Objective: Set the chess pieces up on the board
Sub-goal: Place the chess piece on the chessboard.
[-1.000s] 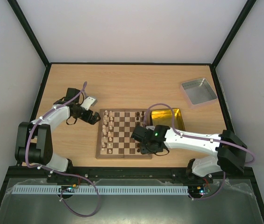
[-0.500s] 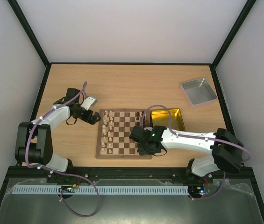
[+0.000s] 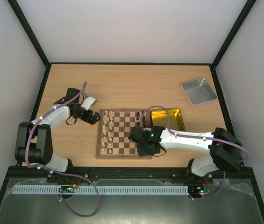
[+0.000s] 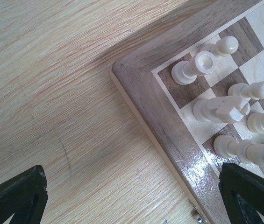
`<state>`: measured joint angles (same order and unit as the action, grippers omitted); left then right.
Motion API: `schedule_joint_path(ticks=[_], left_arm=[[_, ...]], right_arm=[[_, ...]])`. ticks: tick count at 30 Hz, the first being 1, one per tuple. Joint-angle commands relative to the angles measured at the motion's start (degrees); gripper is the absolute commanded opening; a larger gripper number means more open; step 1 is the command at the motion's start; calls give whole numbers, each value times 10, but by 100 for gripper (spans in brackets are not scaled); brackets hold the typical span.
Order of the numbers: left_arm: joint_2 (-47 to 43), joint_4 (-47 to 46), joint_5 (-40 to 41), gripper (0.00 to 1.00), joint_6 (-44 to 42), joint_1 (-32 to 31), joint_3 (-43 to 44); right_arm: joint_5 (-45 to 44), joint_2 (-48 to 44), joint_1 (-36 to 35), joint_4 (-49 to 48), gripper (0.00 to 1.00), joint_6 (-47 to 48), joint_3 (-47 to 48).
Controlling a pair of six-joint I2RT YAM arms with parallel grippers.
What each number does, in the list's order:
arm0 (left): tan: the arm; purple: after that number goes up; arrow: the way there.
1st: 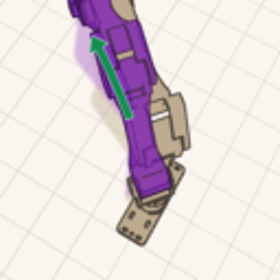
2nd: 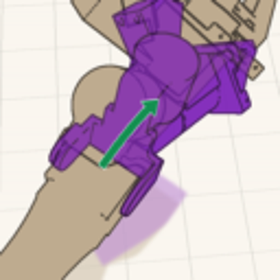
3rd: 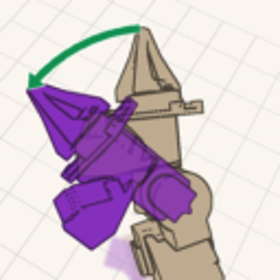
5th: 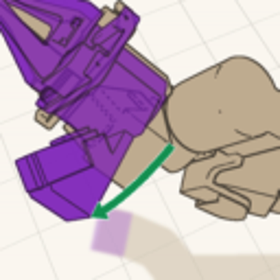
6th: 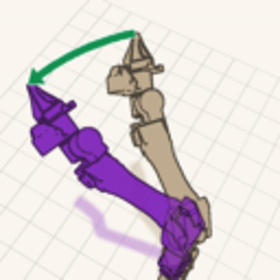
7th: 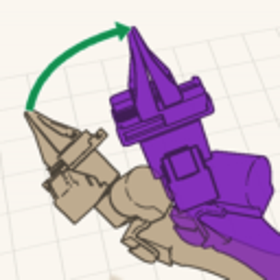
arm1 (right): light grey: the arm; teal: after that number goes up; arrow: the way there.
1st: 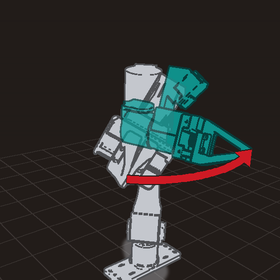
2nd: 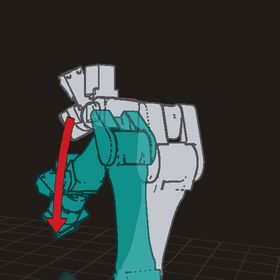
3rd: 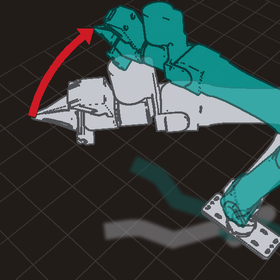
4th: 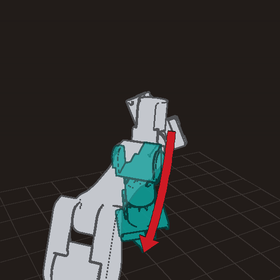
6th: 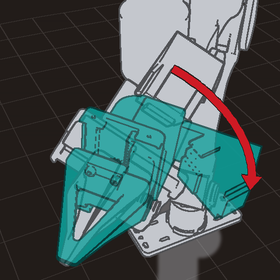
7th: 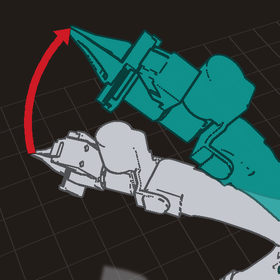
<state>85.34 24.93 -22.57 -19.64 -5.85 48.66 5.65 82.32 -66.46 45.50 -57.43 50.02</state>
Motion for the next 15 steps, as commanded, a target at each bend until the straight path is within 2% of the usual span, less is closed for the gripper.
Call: schedule_joint_path(ticks=[1, 13, 15], left_arm=[[2, 1, 0, 100, 3, -3, -2], [2, 2, -1, 100, 3, -2, -1], [2, 1, -2, 100, 3, -3, -1]], right_arm=[[-5, 7, -5, -4, 3, 5, 0], [-18, 6, -6, 9, 14, 6, 16], [-23, 6, -6, 13, 19, 6, 20]])
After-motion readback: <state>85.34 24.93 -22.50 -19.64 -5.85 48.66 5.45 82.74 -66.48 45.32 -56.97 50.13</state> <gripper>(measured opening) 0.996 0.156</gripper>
